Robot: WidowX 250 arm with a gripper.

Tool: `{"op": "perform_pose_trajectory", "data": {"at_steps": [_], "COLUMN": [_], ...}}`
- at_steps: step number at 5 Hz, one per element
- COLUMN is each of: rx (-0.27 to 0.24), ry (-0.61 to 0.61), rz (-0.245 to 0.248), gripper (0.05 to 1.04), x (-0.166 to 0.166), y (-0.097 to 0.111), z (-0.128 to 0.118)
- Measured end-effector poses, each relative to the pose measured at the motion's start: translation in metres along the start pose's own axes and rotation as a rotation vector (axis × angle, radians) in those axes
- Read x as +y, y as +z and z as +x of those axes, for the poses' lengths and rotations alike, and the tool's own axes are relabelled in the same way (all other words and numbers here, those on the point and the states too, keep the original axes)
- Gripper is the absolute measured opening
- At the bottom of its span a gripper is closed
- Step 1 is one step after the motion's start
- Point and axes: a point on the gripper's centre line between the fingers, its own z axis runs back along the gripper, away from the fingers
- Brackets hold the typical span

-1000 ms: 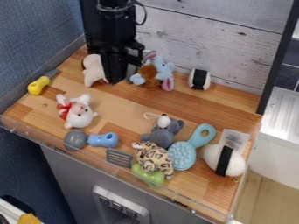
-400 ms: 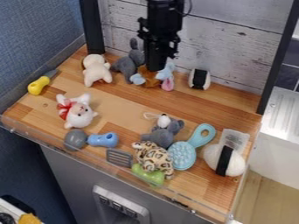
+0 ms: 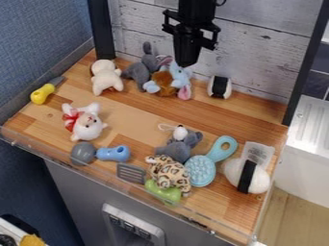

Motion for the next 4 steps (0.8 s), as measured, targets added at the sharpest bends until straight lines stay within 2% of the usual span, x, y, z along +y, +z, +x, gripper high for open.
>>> {"op": "perform_pose_trajectory", "data": {"at_steps": [1,2,3,4], "rx": [0.002,-0.012,-0.018,-0.019], "ry": [0.136,0.209,0.178,0.087], "rz": [-0.009,-0.008,-0.001,0.003], "gripper": [0.097,0.261,0.54,0.845], "x": [0.001,0.007,0.012,0.016], "y": [-0.001,-0.005,-0.019,-0.039], "z": [0.004,0.006,0.007,0.008]}}
